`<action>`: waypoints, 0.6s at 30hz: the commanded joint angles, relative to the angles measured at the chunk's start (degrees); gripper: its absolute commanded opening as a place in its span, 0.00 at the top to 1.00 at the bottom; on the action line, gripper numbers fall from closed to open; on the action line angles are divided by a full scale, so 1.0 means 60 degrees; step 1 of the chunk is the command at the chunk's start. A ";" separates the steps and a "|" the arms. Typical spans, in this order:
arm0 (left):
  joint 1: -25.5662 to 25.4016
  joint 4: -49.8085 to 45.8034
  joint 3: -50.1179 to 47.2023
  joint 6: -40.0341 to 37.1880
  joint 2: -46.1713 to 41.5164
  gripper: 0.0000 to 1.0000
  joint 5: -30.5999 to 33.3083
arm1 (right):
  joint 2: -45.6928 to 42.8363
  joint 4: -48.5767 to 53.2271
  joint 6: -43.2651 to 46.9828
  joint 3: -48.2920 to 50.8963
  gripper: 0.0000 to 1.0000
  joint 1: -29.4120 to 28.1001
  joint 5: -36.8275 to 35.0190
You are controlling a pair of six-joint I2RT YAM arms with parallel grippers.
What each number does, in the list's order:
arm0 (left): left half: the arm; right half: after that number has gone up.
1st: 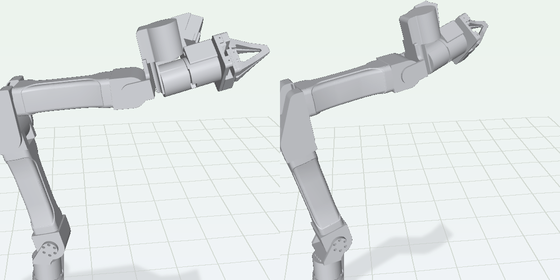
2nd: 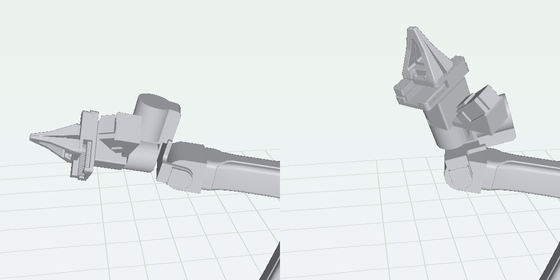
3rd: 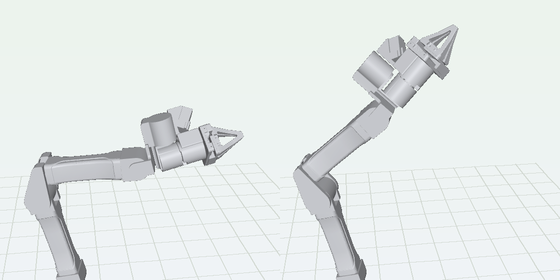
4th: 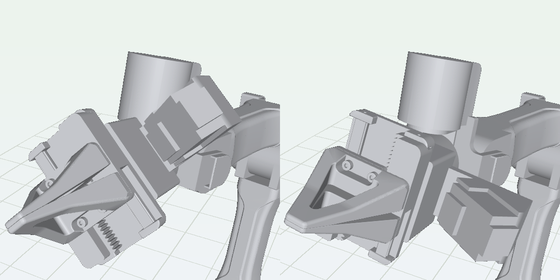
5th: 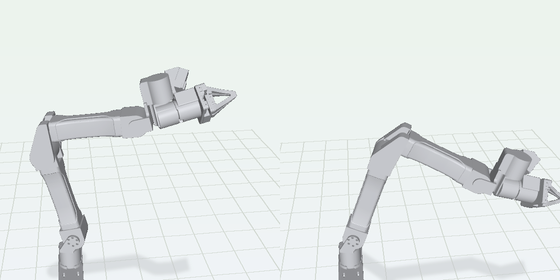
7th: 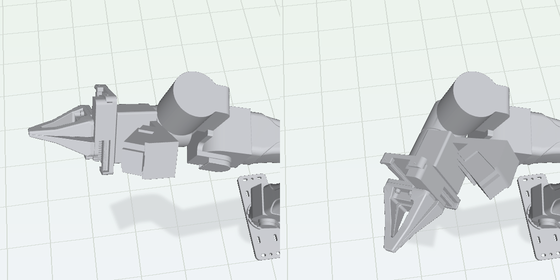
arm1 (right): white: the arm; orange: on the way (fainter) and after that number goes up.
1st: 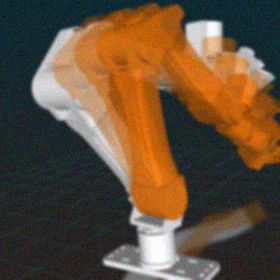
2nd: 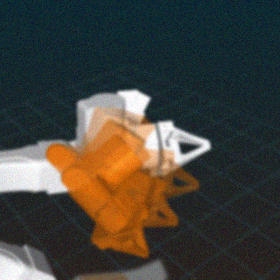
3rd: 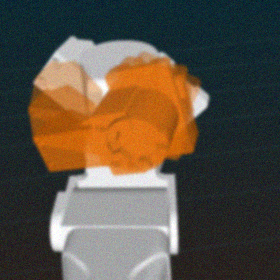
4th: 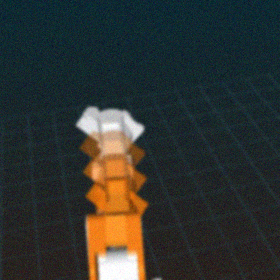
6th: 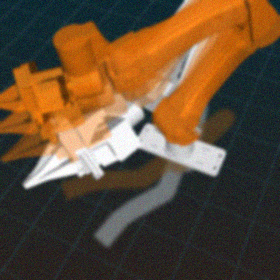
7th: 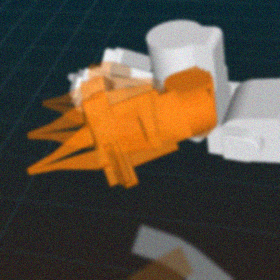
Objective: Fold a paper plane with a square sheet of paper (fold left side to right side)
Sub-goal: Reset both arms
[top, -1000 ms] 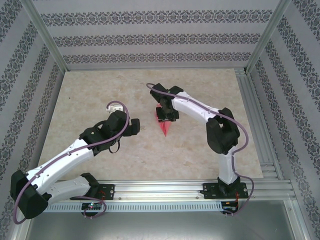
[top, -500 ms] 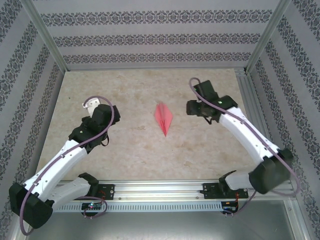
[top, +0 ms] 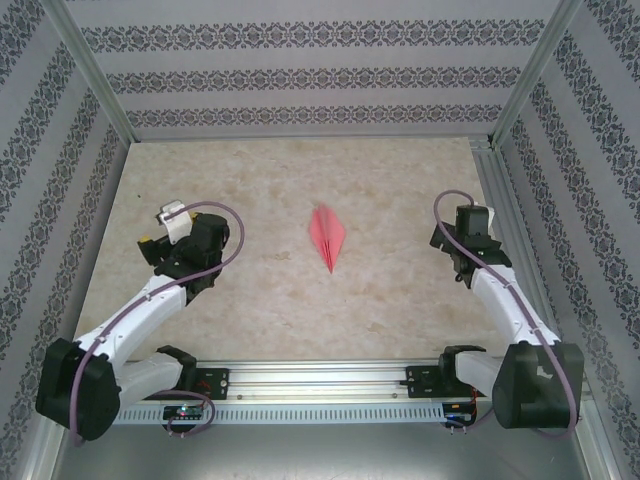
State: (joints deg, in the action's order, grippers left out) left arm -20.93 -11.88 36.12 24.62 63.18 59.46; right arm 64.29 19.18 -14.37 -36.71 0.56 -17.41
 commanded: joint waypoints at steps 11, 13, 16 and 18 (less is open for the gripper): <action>0.2022 0.7222 -0.2019 -0.3938 0.1286 0.00 -0.6016 | 0.1208 -0.7203 0.1270 0.2010 0.02 0.0065 0.0331; 0.2210 0.8079 -0.2226 -0.4072 0.1639 0.00 -0.6587 | 0.1428 -0.7950 0.1531 0.2106 0.02 0.0062 0.0569; 0.2523 0.8903 -0.2451 -0.3987 0.2173 0.00 -0.7494 | 0.1773 -0.9118 0.1930 0.2243 0.02 0.0055 0.0939; 0.2607 0.9827 -0.2769 -0.4046 0.2615 0.00 -0.7935 | 0.2082 -0.9619 0.2163 0.2215 0.02 0.0054 0.1165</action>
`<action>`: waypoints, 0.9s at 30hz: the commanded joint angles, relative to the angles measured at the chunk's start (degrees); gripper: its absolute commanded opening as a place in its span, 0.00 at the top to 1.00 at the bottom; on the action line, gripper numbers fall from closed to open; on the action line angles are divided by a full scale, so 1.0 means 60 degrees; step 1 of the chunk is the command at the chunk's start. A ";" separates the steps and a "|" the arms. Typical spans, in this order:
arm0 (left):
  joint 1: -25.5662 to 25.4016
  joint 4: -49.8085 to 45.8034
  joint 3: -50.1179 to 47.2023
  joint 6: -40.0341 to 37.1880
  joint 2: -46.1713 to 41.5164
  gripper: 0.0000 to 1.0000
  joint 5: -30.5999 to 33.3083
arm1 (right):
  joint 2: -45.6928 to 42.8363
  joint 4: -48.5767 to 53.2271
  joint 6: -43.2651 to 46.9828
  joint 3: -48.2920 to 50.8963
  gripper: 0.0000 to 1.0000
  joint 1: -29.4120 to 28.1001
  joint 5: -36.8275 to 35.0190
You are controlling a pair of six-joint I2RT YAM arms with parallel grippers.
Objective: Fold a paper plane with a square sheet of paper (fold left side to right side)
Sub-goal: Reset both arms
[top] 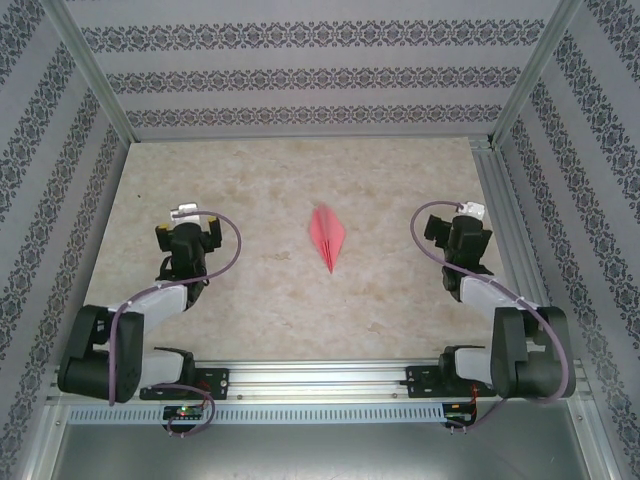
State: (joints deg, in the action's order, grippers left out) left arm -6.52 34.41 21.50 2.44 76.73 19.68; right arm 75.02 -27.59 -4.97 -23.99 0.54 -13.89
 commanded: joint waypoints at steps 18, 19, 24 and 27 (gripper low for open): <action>0.0531 0.2427 0.0248 -0.0449 0.2099 0.00 -0.2526 | 0.1818 -0.3862 0.0717 0.0351 0.02 0.0030 0.1227; 0.0531 0.2451 0.0242 -0.0465 0.2121 0.00 -0.2516 | 0.1838 -0.3910 0.0726 0.0364 0.02 0.0028 0.1231; 0.0523 0.2121 0.0425 -0.0696 0.2109 0.00 -0.3064 | 0.1830 -0.3868 0.0766 0.0336 0.02 -0.0001 0.1230; 0.0523 0.2085 0.0429 -0.0699 0.2119 0.00 -0.3070 | 0.1834 -0.3855 0.0755 0.0336 0.02 -0.0001 0.1231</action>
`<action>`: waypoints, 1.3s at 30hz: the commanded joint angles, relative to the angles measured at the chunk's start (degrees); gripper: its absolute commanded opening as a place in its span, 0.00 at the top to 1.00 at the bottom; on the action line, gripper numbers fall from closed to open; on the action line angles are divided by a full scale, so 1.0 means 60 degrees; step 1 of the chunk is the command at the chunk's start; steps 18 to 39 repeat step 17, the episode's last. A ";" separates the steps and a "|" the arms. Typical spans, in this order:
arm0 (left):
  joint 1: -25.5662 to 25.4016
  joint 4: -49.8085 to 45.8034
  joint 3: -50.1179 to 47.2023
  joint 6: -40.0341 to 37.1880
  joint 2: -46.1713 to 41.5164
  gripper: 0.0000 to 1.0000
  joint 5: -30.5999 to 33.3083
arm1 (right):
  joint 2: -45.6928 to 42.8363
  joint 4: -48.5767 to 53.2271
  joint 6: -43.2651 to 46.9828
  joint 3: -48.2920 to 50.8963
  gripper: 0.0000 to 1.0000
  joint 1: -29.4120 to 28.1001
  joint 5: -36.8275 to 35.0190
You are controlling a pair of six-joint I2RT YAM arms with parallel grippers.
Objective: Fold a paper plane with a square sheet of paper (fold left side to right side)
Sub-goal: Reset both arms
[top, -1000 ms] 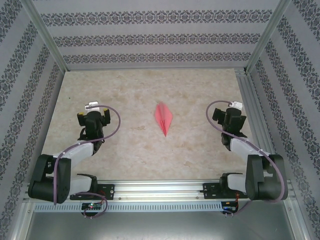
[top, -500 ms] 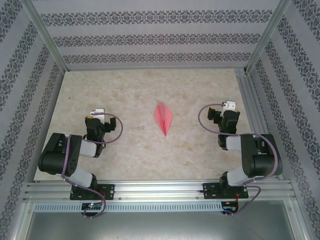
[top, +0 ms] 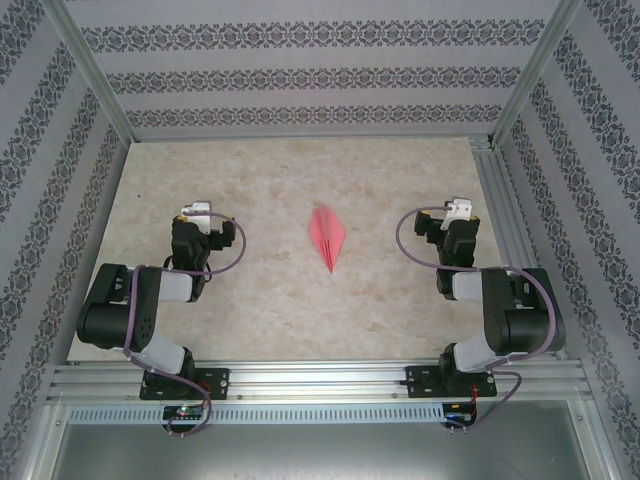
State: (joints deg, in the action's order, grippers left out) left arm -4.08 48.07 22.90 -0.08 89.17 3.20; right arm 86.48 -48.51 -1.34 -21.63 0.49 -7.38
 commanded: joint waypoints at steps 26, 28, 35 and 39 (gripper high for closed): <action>0.0108 -0.0183 0.0195 -0.0273 0.0042 0.00 -0.0321 | -0.0078 -0.0334 0.0192 -0.0076 0.02 -0.0023 0.0187; 0.0108 -0.0183 0.0195 -0.0273 0.0042 0.00 -0.0321 | -0.0078 -0.0334 0.0192 -0.0076 0.02 -0.0023 0.0187; 0.0108 -0.0183 0.0195 -0.0273 0.0042 0.00 -0.0321 | -0.0078 -0.0334 0.0192 -0.0076 0.02 -0.0023 0.0187; 0.0108 -0.0183 0.0195 -0.0273 0.0042 0.00 -0.0321 | -0.0078 -0.0334 0.0192 -0.0076 0.02 -0.0023 0.0187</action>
